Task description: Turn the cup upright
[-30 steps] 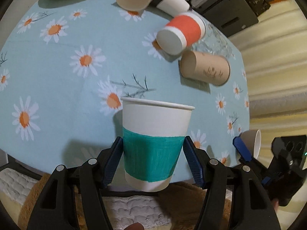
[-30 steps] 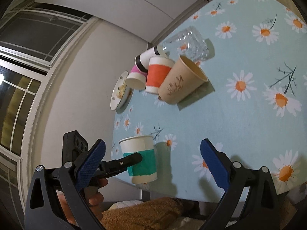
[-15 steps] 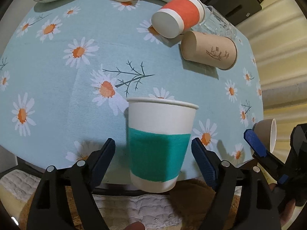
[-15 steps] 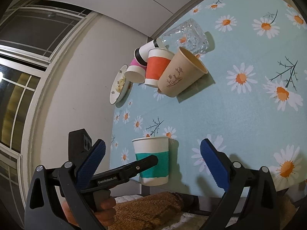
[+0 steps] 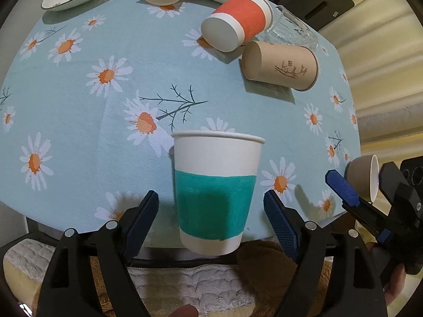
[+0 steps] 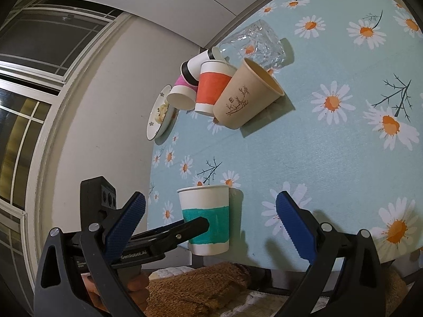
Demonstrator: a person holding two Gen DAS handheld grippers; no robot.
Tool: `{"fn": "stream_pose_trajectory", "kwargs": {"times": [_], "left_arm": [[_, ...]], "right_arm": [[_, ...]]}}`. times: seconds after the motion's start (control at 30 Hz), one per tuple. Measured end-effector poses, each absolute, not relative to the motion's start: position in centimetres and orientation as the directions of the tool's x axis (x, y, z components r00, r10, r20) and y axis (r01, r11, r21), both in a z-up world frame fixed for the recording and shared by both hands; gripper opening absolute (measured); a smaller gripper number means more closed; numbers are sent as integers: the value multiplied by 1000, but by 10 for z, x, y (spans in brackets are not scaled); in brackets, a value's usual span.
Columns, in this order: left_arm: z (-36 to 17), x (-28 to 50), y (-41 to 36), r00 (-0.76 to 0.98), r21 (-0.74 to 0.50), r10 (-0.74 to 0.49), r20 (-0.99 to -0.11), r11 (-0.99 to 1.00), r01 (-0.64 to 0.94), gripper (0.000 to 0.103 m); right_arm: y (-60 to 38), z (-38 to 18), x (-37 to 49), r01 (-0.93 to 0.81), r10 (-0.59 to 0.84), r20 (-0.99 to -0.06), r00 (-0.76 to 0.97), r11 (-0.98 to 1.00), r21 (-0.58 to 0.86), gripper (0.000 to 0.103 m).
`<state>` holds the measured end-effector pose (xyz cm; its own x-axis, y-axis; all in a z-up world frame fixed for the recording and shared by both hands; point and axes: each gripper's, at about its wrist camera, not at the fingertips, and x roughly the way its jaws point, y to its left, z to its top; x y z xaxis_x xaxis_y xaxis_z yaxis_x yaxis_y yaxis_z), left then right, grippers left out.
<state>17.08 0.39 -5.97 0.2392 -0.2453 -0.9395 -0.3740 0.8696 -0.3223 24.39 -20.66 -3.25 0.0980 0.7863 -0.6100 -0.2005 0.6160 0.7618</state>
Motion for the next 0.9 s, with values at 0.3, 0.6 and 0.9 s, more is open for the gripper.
{"fn": "stream_pose_trajectory", "kwargs": {"times": [0.3,0.6,0.9], "left_arm": [[-49,163,12,274,-338,-246,-930,864,-372,80],[-42,134,36,343,-394,-265,-901,833,-388,80],[-55,81,41,499,-551,-336,-799,740,-385,80]], "right_arm": [[-196,-36,241,-226,777,-626,63,622,750,98],[-172,-46,233,-276,754,-657,-20,627,729,98],[-159,-50,224,-322,712,-702,-26,659,680,98]]}}
